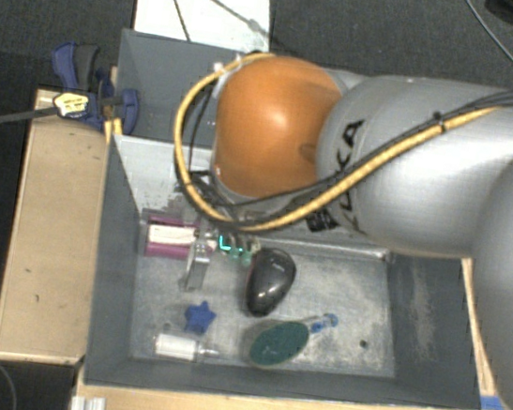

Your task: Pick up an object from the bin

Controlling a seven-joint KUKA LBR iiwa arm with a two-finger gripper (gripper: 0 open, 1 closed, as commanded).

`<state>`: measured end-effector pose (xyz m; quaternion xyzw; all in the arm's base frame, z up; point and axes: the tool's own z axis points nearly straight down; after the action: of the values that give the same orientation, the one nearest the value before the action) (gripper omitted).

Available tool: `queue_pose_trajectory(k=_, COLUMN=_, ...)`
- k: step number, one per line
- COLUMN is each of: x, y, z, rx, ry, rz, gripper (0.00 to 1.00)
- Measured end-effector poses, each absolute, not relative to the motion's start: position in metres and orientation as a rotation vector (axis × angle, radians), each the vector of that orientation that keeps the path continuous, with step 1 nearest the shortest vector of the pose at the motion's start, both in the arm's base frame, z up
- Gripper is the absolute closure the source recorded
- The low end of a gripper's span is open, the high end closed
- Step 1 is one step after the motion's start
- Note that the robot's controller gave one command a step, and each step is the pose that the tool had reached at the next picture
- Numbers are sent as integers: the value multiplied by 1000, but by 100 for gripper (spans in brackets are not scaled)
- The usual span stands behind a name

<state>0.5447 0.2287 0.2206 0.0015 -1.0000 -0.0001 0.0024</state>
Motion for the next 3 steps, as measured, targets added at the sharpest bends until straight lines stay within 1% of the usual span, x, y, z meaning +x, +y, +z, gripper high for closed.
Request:
queue_pose_trajectory(k=1, x=595, y=210, z=71, rx=155, ry=-3155, rz=-10, gripper=0)
queue_pose_trajectory(k=2, x=556, y=255, z=102, rx=650, ry=-3076, rz=-4, gripper=0)
queue_pose_trajectory(k=3, x=514, y=203, z=106, rx=90, ry=-3140, rz=1, gripper=0)
